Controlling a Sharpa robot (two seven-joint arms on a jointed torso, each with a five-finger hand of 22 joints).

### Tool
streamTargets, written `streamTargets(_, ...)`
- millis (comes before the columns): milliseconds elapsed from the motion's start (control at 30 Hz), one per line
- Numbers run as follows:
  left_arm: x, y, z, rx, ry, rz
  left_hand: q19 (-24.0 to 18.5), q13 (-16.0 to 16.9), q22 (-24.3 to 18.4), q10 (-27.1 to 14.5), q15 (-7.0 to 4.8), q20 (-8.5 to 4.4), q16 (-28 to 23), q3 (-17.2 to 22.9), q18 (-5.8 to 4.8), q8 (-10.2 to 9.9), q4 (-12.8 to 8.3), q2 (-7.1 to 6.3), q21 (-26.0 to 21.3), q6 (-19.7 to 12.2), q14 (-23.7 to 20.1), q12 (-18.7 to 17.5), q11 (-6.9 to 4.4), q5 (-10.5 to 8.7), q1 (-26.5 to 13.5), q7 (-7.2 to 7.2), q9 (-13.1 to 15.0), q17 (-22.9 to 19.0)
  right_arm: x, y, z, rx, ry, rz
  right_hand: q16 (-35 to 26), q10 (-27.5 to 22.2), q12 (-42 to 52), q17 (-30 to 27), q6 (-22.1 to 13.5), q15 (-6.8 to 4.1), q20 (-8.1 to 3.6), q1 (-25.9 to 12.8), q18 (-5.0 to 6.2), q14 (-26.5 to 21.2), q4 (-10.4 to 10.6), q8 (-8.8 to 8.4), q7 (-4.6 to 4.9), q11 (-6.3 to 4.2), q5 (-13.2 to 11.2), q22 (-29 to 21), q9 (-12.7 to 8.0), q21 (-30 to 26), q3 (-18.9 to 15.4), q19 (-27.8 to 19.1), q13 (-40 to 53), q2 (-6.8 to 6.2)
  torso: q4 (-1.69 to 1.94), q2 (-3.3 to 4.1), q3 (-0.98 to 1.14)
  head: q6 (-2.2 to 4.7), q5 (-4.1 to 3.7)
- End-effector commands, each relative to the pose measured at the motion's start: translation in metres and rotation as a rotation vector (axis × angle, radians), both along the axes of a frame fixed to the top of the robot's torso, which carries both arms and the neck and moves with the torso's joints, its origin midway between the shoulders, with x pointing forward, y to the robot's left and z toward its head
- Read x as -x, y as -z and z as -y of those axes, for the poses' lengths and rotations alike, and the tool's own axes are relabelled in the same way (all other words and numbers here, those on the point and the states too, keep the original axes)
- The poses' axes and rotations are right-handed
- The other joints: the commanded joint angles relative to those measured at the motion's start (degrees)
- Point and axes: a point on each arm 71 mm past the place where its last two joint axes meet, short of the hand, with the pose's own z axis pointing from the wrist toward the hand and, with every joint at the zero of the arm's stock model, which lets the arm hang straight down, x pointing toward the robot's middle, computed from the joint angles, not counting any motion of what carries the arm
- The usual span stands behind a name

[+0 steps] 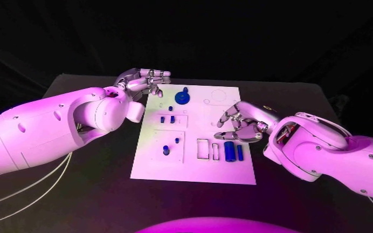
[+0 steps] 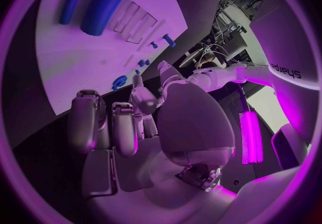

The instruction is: Assemble the parts on the task board

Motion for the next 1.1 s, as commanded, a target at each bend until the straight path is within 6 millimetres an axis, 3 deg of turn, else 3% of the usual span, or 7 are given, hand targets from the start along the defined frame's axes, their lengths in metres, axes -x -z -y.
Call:
streamTargets(33,0.001,-0.001,0.002,0.006,0.023,0.004,0.03,0.09,-0.05,-0.44,0.0,0.36,0.12,-0.21,0.77,0.23,-0.08,0.24,-0.34,-0.28,-0.34,0.25,-0.11,0.18,-0.36,0.0,-0.06,-0.1,0.006,0.006,0.012,0.05,0.075,-0.042,0.54,0.94,5.22,10.09,-0.48,0.0,-0.14,0.32,-1.25,5.06,1.26,1.35,-0.44,0.04,0.54,8.83,2.08,0.88,-2.52,0.86,5.82,1.12,-0.77,-0.28,0.13,-0.26,-1.12)
streamTargets(233,0.001,0.0,0.002,0.005,0.025,0.002,0.03,0.09,-0.05,-0.44,0.0,0.36,0.12,-0.21,0.77,0.23,-0.08,0.24,-0.34,-0.28,-0.34,0.25,-0.11,0.18,-0.36,0.0,-0.06,-0.1,0.014,0.015,0.026,0.115,0.138,-0.054,0.97,2.06,8.49,10.96,-1.03,-0.12,-0.22,0.58,-1.44,5.22,3.19,2.88,-0.58,-0.12,1.78,9.44,4.62,1.85,-5.39,1.25,9.71,2.03,-1.13,-0.51,0.12,-0.55,-2.06)
streamTargets(400,0.001,0.001,0.002,0.004,0.026,0.001,0.03,0.09,-0.05,-0.44,0.0,0.36,0.12,-0.21,0.77,0.23,-0.08,0.24,-0.34,-0.28,-0.34,0.25,-0.11,0.18,-0.36,0.0,-0.06,-0.1,0.02,0.025,0.027,0.148,0.171,-0.076,1.14,2.2,9.07,11.31,-1.68,-0.06,-0.23,-0.34,-1.51,5.28,5.01,3.43,-0.6,-0.1,2.36,9.71,5.97,2.21,-7.55,1.4,10.61,2.26,-0.97,-0.51,0.15,-0.71,-2.76)
streamTargets(667,0.001,0.001,0.001,0.002,0.027,0.0,0.03,0.09,-0.05,-0.44,0.0,0.36,0.12,-0.21,0.77,0.23,-0.08,0.24,-0.34,-0.28,-0.34,0.25,-0.11,0.18,-0.36,0.0,-0.06,-0.1,0.021,0.037,0.024,0.189,0.194,-0.092,1.29,2.47,9.58,11.63,-1.81,-0.09,-0.23,-1.32,-1.58,5.34,5.19,3.87,-0.68,-0.15,2.52,9.91,6.8,2.52,-8.86,1.53,11.31,2.44,-1.04,-0.5,0.01,-0.94,-2.88)
streamTargets(1100,0.002,0.001,0.001,0.002,0.032,-0.002,0.03,0.09,-0.05,-0.44,0.0,0.36,0.12,-0.21,0.77,0.23,-0.08,0.24,-0.34,-0.28,-0.34,0.25,-0.11,0.18,-0.36,0.0,-0.06,-0.1,0.02,0.05,0.015,0.22,0.19,-0.096,1.35,2.66,9.87,11.76,-1.6,-0.18,-0.28,-1.44,-1.63,5.37,5.15,4.38,-0.86,-0.29,3.07,10.07,7.5,2.78,-9.43,1.63,11.74,2.86,-0.98,-0.51,0.0,-1.4,-2.93)
